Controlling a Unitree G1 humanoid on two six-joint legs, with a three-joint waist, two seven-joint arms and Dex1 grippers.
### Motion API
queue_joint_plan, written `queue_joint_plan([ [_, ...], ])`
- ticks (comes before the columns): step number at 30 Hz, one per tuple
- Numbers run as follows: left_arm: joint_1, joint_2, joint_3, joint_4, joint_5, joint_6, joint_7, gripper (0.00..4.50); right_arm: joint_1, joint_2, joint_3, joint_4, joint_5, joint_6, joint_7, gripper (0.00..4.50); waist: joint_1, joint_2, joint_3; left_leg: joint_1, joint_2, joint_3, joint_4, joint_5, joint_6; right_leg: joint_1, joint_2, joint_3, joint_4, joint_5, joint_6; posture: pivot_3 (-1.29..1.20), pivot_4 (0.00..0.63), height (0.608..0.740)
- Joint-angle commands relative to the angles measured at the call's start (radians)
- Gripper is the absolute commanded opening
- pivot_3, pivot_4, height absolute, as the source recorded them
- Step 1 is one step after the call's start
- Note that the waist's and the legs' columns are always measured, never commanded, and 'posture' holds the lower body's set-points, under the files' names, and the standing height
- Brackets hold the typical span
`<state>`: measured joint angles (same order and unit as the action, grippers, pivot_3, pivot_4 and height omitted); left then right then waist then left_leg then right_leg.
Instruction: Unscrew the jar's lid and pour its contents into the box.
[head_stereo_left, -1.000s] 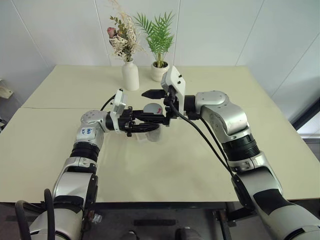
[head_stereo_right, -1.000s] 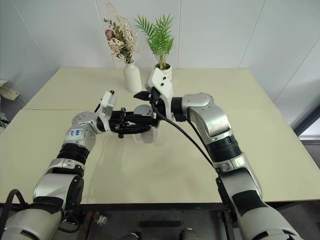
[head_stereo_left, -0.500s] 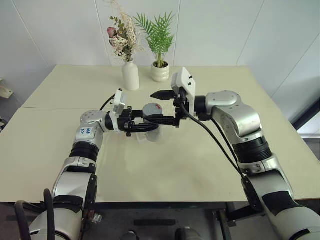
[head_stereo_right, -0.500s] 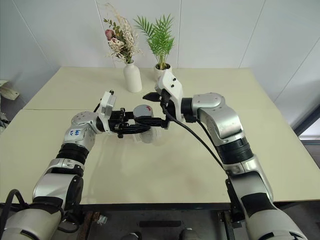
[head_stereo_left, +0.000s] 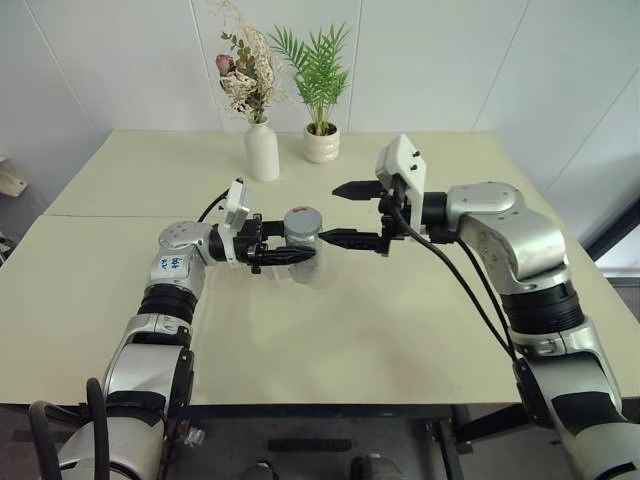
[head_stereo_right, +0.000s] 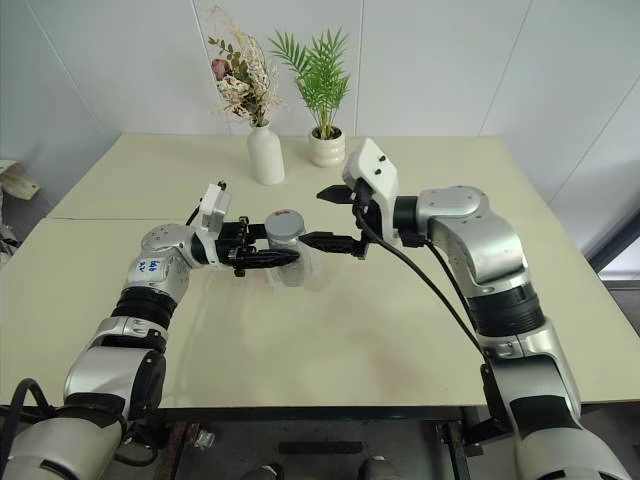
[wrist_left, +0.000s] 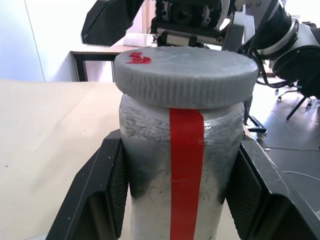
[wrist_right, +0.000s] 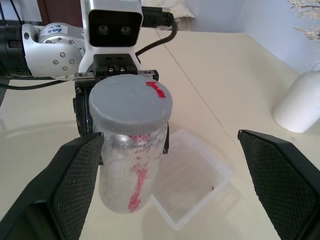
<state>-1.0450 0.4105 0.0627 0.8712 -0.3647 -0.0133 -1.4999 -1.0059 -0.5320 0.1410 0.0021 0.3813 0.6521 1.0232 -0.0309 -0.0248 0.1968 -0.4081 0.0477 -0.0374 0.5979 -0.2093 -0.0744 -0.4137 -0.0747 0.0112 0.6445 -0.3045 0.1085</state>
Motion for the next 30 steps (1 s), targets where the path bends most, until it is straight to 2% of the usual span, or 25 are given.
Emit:
queue_joint_plan([
  [1,-0.028,0.009,0.017,-0.004,-0.001,-0.019,-0.017,2.25,-0.020,0.003,-0.038,-0.039,0.025,0.002,-0.012,4.50,0.000,0.000,0.000,0.000,0.000,0.000,0.000,0.000,0.000,0.000,0.000,0.000,0.000,0.000,0.000,0.00,0.150,0.740],
  [14,-0.039,0.004,0.017,0.014,0.003,-0.031,-0.018,2.25,-0.111,0.073,-0.059,-0.025,0.082,0.029,-0.041,4.50,0.000,0.000,0.000,0.000,0.000,0.000,0.000,0.000,0.000,0.000,0.000,0.000,0.000,0.000,0.000,0.00,0.150,0.740],
  [20,-0.037,-0.002,0.016,0.011,0.003,-0.030,-0.017,2.25,-0.115,0.147,0.000,0.015,0.023,0.001,-0.089,4.50,0.002,0.000,0.000,0.000,0.000,0.000,0.000,0.000,0.000,0.000,0.000,0.000,0.001,0.000,0.000,0.00,0.150,0.740],
  [30,-0.020,-0.008,0.016,-0.019,-0.007,-0.021,-0.025,2.25,-0.103,0.193,0.027,0.054,0.032,-0.025,-0.017,4.50,0.002,0.000,0.000,0.000,0.000,0.000,0.000,0.000,0.000,0.000,0.000,0.000,0.000,0.000,0.000,0.00,0.150,0.740],
])
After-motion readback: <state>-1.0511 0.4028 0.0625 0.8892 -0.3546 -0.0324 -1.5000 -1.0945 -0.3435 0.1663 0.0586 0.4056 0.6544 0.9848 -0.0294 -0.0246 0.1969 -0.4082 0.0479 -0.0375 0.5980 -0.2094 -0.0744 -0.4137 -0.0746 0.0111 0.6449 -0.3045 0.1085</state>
